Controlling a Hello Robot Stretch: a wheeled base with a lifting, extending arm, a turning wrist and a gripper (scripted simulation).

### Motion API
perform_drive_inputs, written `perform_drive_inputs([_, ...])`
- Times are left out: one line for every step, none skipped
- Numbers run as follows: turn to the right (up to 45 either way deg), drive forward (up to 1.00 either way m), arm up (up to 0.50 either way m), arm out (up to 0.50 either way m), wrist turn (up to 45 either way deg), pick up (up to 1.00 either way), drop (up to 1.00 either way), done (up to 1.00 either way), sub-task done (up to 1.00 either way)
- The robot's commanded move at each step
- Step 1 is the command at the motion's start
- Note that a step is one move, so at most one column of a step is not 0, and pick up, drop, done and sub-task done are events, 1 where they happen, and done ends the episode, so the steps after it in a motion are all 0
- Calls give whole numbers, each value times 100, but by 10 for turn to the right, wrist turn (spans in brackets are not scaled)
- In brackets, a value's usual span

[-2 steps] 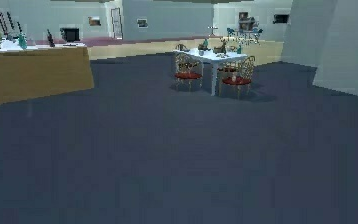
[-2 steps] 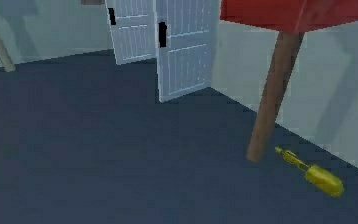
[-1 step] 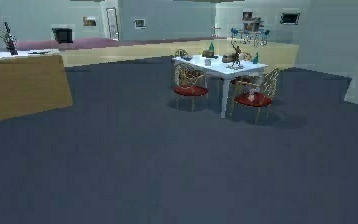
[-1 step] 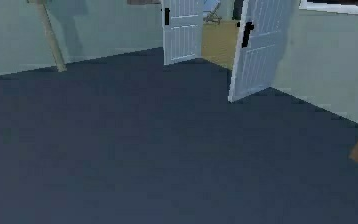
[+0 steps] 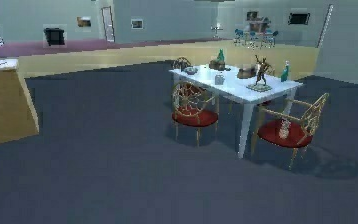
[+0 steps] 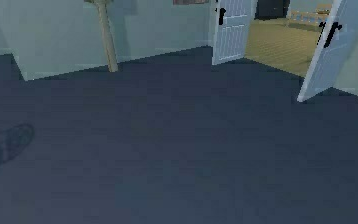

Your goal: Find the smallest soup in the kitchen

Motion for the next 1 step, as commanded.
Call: perform_drive_inputs([0, 100, 0, 0, 0, 0, 0, 0, 0])
